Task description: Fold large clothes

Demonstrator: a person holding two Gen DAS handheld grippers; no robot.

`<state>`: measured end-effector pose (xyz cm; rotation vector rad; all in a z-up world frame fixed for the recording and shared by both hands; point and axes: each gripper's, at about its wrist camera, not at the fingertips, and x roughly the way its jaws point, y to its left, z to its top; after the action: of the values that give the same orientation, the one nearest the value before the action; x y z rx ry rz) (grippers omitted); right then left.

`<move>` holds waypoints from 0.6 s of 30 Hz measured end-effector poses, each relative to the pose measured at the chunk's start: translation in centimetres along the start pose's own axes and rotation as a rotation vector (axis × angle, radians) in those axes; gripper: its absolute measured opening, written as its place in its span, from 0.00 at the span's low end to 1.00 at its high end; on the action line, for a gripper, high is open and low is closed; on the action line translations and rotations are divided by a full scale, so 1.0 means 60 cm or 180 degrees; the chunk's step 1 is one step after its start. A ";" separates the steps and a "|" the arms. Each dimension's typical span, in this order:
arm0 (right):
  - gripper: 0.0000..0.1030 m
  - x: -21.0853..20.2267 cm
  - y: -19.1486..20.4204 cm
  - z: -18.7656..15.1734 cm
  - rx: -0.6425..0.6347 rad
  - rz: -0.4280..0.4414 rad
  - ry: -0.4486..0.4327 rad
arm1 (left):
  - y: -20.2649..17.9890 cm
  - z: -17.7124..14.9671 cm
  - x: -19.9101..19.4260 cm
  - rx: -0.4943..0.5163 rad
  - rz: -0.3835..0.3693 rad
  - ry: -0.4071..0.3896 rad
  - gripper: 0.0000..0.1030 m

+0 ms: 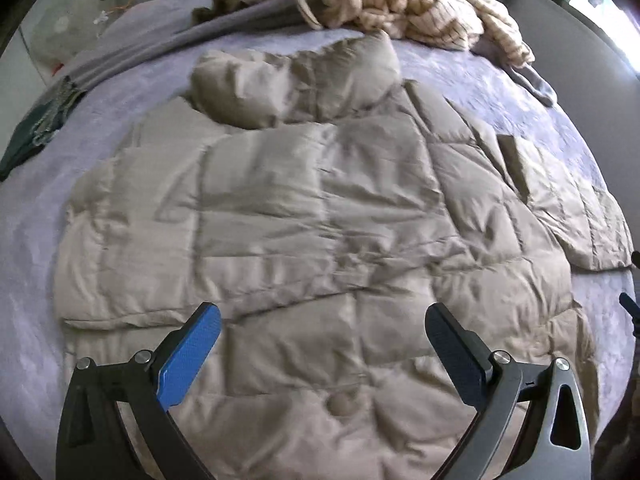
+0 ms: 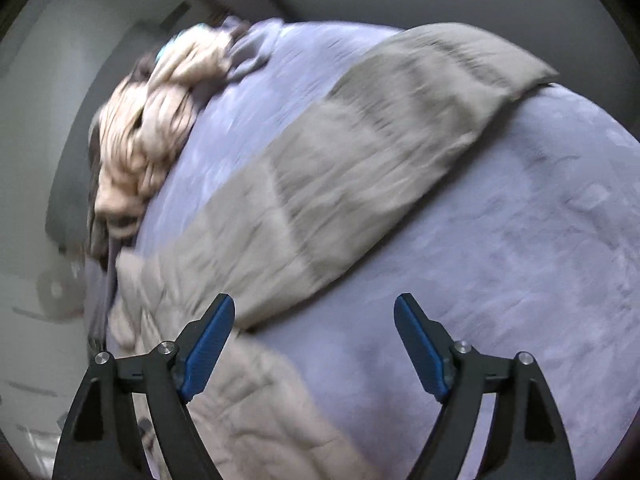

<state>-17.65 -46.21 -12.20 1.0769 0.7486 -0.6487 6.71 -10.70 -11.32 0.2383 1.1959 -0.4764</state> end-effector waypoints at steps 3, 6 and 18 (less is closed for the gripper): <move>1.00 -0.001 -0.036 0.029 0.0111 0.0051 -0.0116 | -0.021 0.002 0.011 -0.0010 -0.0048 0.0100 0.99; 1.00 0.012 -0.069 0.057 0.0330 0.0171 -0.0064 | -0.040 0.001 0.012 -0.0021 -0.0069 0.0103 0.99; 1.00 0.074 -0.140 0.174 0.1138 0.0902 -0.0108 | -0.082 0.026 0.001 0.0046 -0.0073 0.0012 0.99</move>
<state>-19.27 -59.31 -17.25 1.4648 0.4455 -0.5665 5.67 -15.68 -10.47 0.2381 1.2001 -0.5049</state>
